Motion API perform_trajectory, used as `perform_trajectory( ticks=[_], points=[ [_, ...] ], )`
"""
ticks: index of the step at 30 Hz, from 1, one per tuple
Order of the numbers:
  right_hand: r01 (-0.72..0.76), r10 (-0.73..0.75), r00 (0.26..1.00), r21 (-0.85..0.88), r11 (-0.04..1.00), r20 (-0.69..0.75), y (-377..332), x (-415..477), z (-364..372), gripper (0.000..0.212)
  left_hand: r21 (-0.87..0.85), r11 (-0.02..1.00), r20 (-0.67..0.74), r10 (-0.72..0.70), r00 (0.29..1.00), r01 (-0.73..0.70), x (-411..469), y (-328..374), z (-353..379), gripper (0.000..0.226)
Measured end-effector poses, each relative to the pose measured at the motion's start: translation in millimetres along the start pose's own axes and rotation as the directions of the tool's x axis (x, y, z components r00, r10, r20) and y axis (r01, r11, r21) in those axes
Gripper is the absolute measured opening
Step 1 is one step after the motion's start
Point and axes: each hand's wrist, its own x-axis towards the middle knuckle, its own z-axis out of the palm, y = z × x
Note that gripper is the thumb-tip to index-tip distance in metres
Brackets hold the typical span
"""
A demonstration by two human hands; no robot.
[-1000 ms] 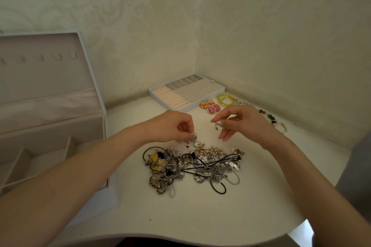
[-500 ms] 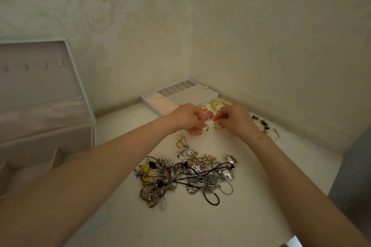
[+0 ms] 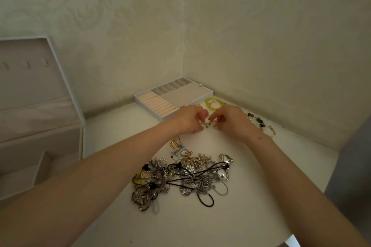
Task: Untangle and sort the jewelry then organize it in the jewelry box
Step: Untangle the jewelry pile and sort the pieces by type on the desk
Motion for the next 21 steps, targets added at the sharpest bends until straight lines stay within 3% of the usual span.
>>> perform_trajectory(
  ticks=[7, 11, 18, 21],
  points=[
    [-0.071, 0.063, 0.994, -0.078, 0.994, -0.094, 6.5, -0.5, 4.1, 0.033, 0.207, 0.977, -0.107, 0.078, 0.991, -0.055, 2.7, 5.2, 10.6, 0.021],
    [-0.104, 0.089, 0.987, -0.112, 0.988, -0.131, 7.1, -0.5, 2.1, 0.036, 0.234, 0.972, -0.163, 0.06, 0.985, -0.02, 5.5, 6.7, 15.8, 0.039],
    [-0.124, 0.091, 0.976, -0.166, 0.978, -0.197, 6.1, -0.7, 4.2, 0.023, 0.264, 0.964, -0.209, 0.038, 0.977, 0.019, 7.5, 5.0, 19.0, 0.028],
    [-0.126, 0.088, 0.973, -0.17, 0.977, -0.215, 6.8, 0.0, 6.1, 0.019, 0.261, 0.962, -0.276, -0.002, 0.961, 0.077, 4.6, 0.4, 19.3, 0.045]
  ],
)
